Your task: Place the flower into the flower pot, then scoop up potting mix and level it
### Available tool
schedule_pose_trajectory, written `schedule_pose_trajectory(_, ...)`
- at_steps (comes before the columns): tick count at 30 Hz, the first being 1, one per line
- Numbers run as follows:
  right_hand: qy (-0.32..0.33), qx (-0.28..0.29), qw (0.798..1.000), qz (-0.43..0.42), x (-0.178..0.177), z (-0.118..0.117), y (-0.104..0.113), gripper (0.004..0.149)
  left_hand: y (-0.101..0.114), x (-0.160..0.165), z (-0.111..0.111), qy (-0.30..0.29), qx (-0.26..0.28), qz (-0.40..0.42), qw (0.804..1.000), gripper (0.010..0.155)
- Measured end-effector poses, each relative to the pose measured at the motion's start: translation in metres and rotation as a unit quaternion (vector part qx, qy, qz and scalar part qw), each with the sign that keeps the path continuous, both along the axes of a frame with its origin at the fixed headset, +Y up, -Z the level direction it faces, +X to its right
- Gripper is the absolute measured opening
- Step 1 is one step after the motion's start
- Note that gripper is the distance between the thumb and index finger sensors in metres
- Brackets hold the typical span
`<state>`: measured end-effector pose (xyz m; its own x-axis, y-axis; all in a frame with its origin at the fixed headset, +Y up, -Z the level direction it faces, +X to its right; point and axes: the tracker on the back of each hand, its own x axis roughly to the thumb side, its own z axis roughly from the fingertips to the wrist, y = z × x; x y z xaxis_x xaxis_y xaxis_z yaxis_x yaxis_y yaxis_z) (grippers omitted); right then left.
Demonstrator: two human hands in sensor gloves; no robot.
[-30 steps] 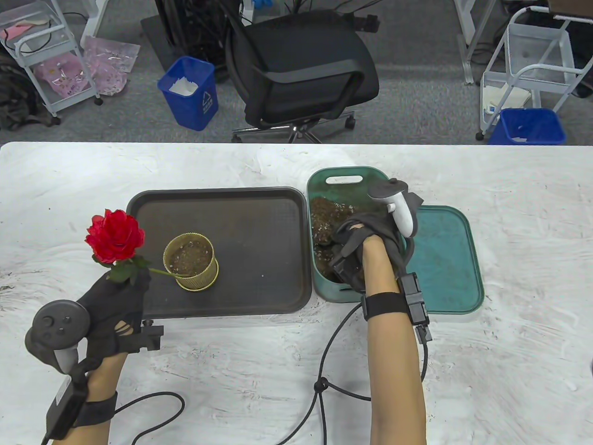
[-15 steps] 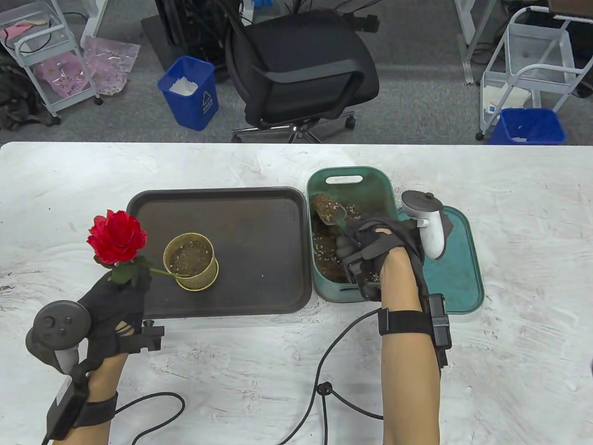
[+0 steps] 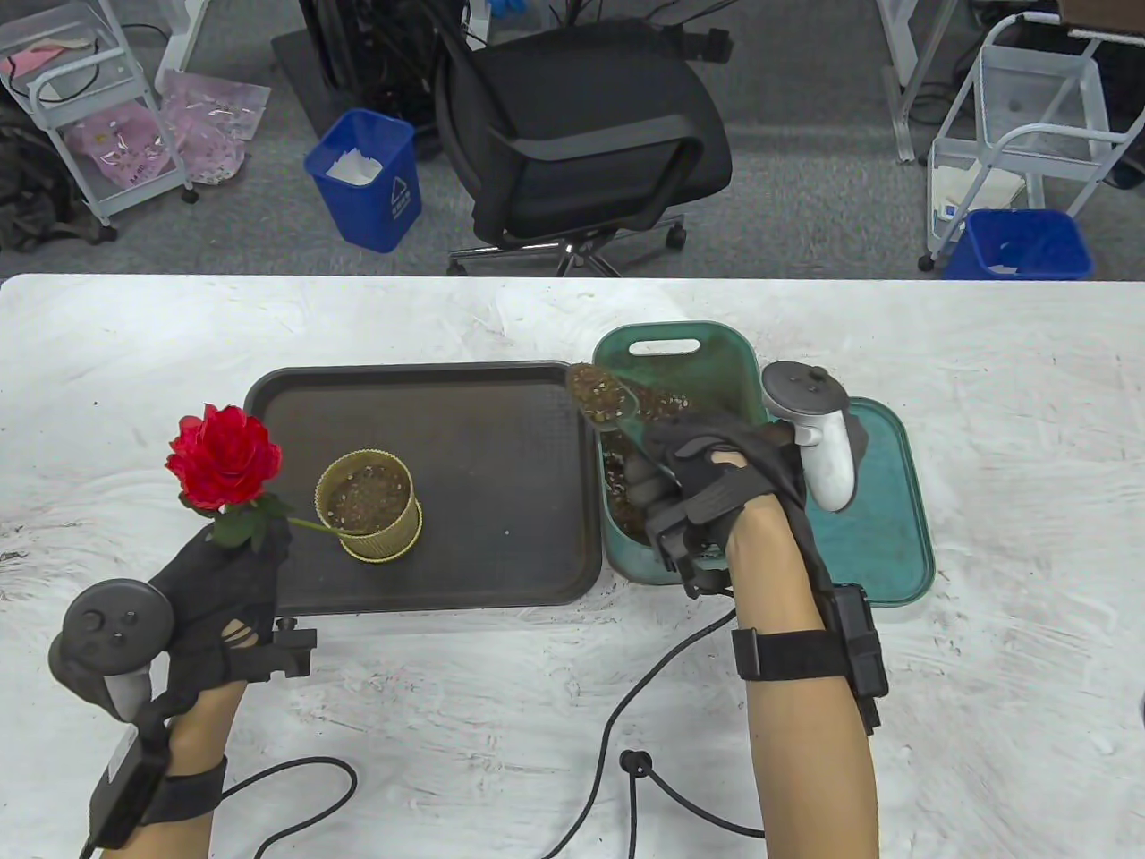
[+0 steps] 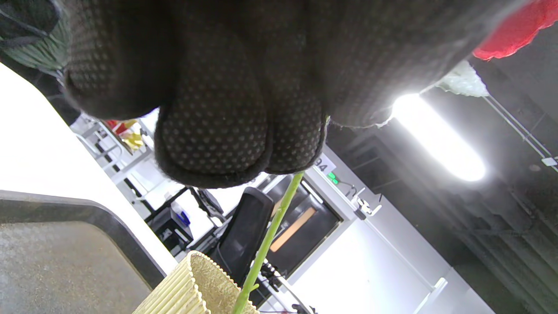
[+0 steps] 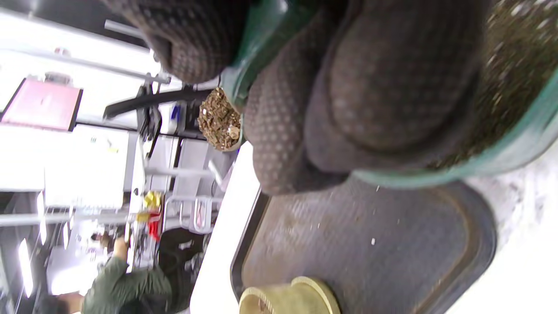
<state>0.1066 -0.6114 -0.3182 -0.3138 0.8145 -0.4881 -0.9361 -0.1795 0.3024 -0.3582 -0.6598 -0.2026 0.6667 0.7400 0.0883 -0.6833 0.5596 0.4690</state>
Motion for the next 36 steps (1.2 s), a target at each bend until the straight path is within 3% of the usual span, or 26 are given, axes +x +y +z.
schedule_pose_trajectory(7, 0.115, 0.007, 0.993, -0.013, -0.089, 0.004, -0.004, 0.055, 0.0, 0.0, 0.0, 0.0, 0.0, 0.001, 1.0, 0.043)
schedule_pose_trajectory(11, 0.164, -0.005, 0.986, 0.008, -0.136, 0.005, -0.021, 0.055, 0.0, 0.0, 0.0, 0.0, 0.0, -0.001, 1.0, 0.042)
schedule_pose_trajectory(15, 0.187, -0.008, 0.981, 0.051, -0.167, 0.008, -0.037, 0.055, 0.0, 0.0, 0.0, 0.0, 0.0, 0.001, 1.0, 0.042)
schedule_pose_trajectory(18, 0.185, 0.029, 0.976, 0.109, -0.185, 0.01, -0.04, 0.055, 0.0, 0.0, 0.0, 0.0, -0.001, 0.002, 1.0, 0.042)
schedule_pose_trajectory(21, 0.189, 0.083, 0.962, 0.18, -0.197, 0.013, -0.036, 0.055, 0.0, 0.0, 0.0, -0.001, 0.0, 0.001, 1.0, 0.042)
schedule_pose_trajectory(25, 0.201, 0.178, 0.917, 0.294, -0.214, 0.023, -0.025, 0.055, -0.001, 0.0, 0.0, -0.001, 0.0, 0.001, 1.0, 0.042)
schedule_pose_trajectory(29, 0.21, 0.238, 0.877, 0.361, -0.224, 0.034, -0.017, 0.055, 0.0, 0.0, 0.0, -0.001, 0.001, -0.002, 1.0, 0.042)
schedule_pose_trajectory(33, 0.207, 0.277, 0.848, 0.401, -0.225, 0.039, -0.01, 0.055, 0.0, 0.0, 0.0, 0.0, 0.001, -0.003, 1.0, 0.043)
schedule_pose_trajectory(36, 0.2, 0.287, 0.847, 0.401, -0.22, 0.039, -0.002, 0.055, 0.0, 0.0, 0.0, 0.0, 0.001, -0.003, 1.0, 0.042)
